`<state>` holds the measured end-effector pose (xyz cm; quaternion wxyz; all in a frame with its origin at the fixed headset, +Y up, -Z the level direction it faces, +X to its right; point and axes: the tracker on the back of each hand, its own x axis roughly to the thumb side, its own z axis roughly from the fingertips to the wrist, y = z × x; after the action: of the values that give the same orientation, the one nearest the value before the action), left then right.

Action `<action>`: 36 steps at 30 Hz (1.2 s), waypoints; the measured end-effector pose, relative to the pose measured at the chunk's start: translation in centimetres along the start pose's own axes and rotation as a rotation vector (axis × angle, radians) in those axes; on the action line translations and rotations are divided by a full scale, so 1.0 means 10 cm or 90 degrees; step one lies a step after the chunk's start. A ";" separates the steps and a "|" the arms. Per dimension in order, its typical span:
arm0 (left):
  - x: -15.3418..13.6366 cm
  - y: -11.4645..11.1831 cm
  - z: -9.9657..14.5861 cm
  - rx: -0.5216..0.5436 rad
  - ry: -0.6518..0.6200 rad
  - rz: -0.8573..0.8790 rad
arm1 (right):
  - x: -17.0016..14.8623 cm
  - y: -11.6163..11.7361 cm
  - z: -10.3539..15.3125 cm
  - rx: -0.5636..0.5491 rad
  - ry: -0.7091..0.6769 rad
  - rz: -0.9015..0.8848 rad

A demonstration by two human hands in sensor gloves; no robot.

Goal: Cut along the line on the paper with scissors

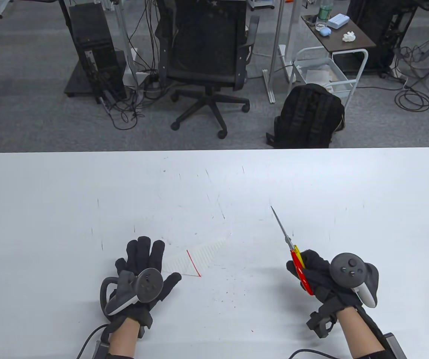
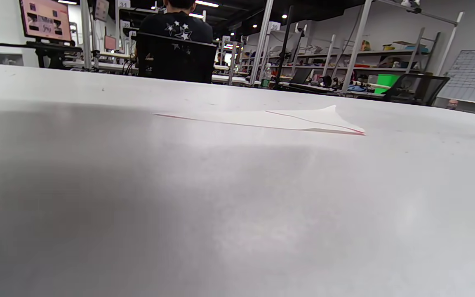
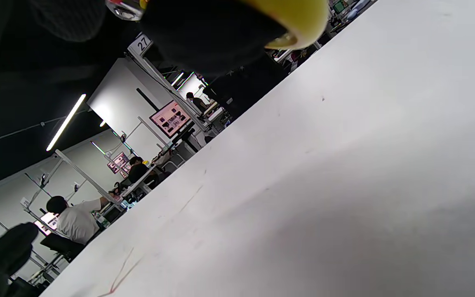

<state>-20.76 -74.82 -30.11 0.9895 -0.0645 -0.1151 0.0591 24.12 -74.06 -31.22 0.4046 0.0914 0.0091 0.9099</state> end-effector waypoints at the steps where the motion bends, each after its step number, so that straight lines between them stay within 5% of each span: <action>1: 0.01 -0.01 -0.03 -0.018 0.006 -0.003 | 0.00 0.00 0.00 0.002 0.000 -0.010; 7: 0.07 -0.10 -0.36 -0.191 0.078 -0.076 | 0.02 -0.01 0.00 -0.006 -0.004 -0.039; 10: 0.09 -0.12 -0.50 -0.157 0.083 -0.104 | 0.04 -0.04 0.00 -0.003 -0.007 -0.052; 18: 0.17 -0.10 -0.79 -0.210 0.142 -0.162 | 0.08 -0.15 0.03 -0.031 -0.026 -0.091; 36: 0.26 -0.13 -0.84 -0.207 0.148 -0.136 | 0.09 -0.20 0.05 -0.036 -0.024 -0.086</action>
<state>-16.08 -76.75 -37.45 0.9734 -0.2167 -0.0147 -0.0732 25.07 -72.10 -30.73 0.4676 0.0962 -0.0180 0.8785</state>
